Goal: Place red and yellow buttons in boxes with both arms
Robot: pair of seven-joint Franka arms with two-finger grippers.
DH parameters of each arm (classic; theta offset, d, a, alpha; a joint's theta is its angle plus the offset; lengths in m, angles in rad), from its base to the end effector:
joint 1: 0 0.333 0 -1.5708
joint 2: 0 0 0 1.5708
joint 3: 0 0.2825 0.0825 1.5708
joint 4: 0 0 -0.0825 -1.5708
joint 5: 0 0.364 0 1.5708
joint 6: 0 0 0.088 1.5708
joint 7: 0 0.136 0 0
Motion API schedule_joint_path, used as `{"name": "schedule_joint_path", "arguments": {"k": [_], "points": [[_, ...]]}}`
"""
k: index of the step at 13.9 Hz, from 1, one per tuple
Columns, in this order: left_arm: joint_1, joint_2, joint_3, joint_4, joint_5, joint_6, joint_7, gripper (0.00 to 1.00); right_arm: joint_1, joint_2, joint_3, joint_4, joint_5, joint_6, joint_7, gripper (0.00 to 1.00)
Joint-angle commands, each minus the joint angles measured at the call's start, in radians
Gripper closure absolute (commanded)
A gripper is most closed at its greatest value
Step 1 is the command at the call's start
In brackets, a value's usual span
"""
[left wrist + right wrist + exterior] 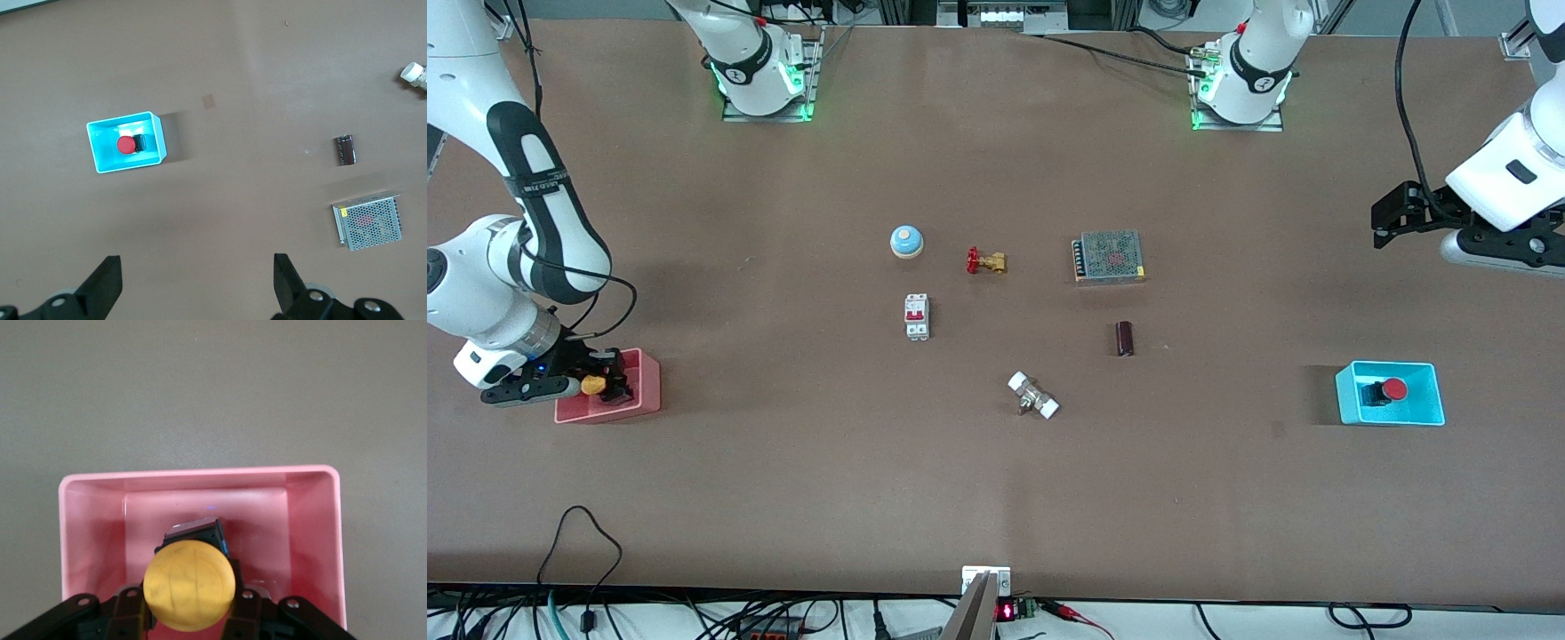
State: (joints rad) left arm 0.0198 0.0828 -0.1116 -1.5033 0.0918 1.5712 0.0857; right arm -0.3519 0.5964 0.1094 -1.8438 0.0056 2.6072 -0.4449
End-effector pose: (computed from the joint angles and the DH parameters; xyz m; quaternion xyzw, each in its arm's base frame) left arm 0.5557 -0.0364 0.5481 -0.9952 0.0887 0.0071 0.0413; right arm 0.6156 -0.1548 0.1781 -0.9921 -0.0864 -0.0906 0.0009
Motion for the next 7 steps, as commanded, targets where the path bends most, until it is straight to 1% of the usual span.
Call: {"name": "schedule_joint_path", "arguments": {"k": [1, 2, 3, 4, 7], "points": [[-0.017, -0.079, 0.027, -0.108, -0.041, 0.042, -0.004, 0.00, -0.002, 0.011, 0.004, 0.009, 0.016, 0.008, 0.002, 0.67], [-0.020, -0.104, 0.053, -0.153, -0.072, 0.074, 0.000, 0.00, -0.001, 0.013, 0.004, 0.009, 0.016, 0.008, 0.002, 0.61], [-0.020, -0.113, 0.068, -0.166, -0.084, 0.079, 0.006, 0.00, -0.001, 0.013, 0.004, 0.009, 0.016, 0.008, 0.002, 0.55], [-0.020, -0.113, 0.072, -0.166, -0.084, 0.078, 0.008, 0.00, -0.001, 0.013, 0.003, 0.009, 0.016, 0.008, 0.002, 0.47], [-0.004, -0.110, 0.073, -0.164, -0.084, 0.072, 0.011, 0.00, -0.001, 0.011, 0.004, 0.009, 0.016, 0.008, 0.002, 0.30]]}}
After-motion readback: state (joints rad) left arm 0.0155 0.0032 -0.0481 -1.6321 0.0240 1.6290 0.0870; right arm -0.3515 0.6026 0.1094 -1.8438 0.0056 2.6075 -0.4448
